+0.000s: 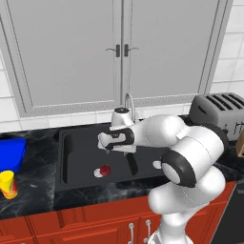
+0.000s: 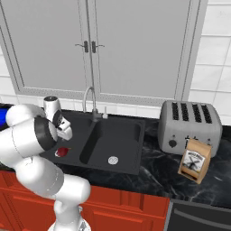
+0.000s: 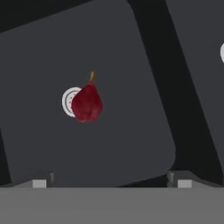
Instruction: Pick up all produce items and place them in the sink. Turn on the sink faucet to wash them. Then turn the sink off and put them in the tray.
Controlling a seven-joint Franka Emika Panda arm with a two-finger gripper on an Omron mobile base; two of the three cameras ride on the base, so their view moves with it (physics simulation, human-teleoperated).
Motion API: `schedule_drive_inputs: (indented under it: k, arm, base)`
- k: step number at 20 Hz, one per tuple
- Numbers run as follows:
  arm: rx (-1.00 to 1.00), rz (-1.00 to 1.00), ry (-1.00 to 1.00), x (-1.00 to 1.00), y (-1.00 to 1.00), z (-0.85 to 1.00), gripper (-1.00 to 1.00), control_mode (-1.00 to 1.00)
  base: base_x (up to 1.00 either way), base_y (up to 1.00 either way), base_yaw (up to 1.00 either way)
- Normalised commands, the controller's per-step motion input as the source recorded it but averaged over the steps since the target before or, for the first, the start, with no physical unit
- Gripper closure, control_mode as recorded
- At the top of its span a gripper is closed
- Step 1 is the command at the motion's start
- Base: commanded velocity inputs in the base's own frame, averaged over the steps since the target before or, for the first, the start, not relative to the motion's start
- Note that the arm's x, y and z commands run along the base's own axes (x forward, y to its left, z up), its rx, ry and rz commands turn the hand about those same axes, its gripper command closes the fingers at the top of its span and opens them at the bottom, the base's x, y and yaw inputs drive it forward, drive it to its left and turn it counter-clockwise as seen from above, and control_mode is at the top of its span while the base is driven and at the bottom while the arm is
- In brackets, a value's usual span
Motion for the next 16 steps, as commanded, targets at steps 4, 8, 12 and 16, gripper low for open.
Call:
schedule_drive_inputs:
  k: [4, 8, 12, 16]
  arm:
    - [-0.01, -0.02, 0.0, 0.17, 0.12, -0.17, -1.0, -1.0]
    - [-0.02, 0.0, 0.0, 0.17, 0.09, -0.19, -1.0, -1.0]
    - [-0.02, 0.0, 0.0, 0.15, 0.08, -0.19, -1.0, -1.0]
    - [-0.02, 0.0, 0.0, 0.16, 0.09, -0.17, -1.0, -1.0]
  base:
    - [0.0, 0.0, 0.0]
    - [0.0, 0.0, 0.0]
    - [0.0, 0.0, 0.0]
    - [0.0, 0.0, 0.0]
